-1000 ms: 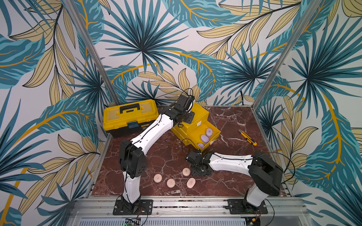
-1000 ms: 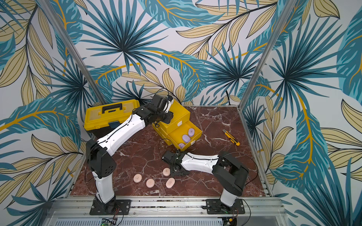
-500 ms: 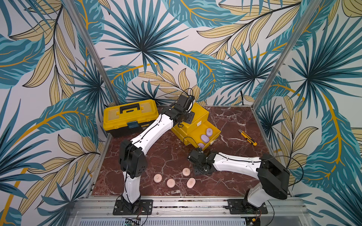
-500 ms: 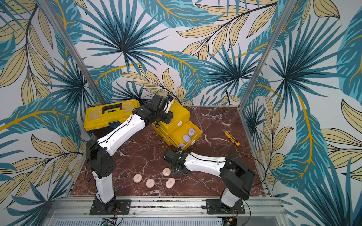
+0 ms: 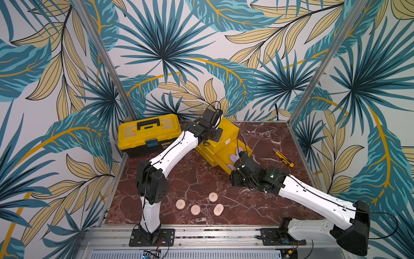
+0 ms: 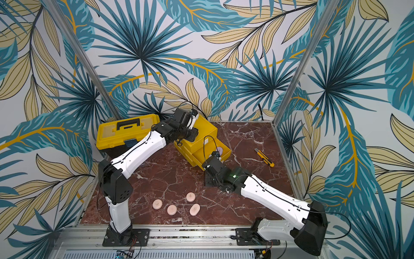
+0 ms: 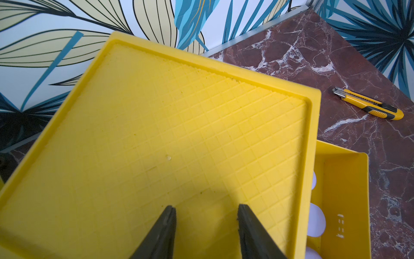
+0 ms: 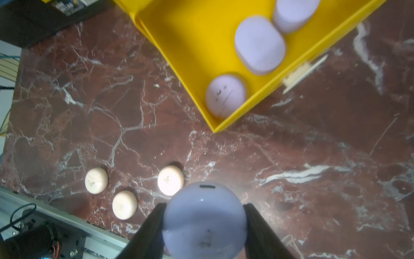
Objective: Put the bluetooth earphones in the drawer according to color
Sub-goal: Place the bluetooth earphone in the drawer.
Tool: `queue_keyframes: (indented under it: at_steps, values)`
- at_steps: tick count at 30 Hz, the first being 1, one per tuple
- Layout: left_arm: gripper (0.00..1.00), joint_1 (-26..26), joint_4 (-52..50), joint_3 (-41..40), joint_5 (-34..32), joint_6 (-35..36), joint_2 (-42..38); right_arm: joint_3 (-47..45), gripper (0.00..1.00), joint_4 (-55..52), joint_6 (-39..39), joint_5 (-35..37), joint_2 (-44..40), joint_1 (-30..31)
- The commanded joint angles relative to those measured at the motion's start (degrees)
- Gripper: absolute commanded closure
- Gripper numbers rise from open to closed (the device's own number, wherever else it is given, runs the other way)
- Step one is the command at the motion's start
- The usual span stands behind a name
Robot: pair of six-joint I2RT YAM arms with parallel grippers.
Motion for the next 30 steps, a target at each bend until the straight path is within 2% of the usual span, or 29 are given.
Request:
queue_keyframes:
  at_steps: [1,6,14,22,30]
  values:
    - [0.51,-0.17,-2.61,-0.59,1.03,0.05,-1.23,4.21,0.52,-1.58,-5.62,2.65,2.73,-4.26]
    - [0.51,-0.14,-3.35,0.95,1.36,0.03,-0.31,9.38,0.52,0.79,-9.65,2.50,8.14,-9.45]
    - [0.51,-0.15,-4.32,2.63,1.31,0.66,0.52,11.79,0.52,6.73,-9.79,-1.40,16.24,-14.95]
    - [0.51,-0.09,-4.15,2.28,1.17,0.85,0.44,14.86,0.53,11.16,-8.87,-3.98,23.03,-16.69]
    - [0.51,-0.12,-4.06,2.20,1.43,0.90,0.48,14.98,0.52,13.86,-7.87,-5.32,25.86,-17.81]
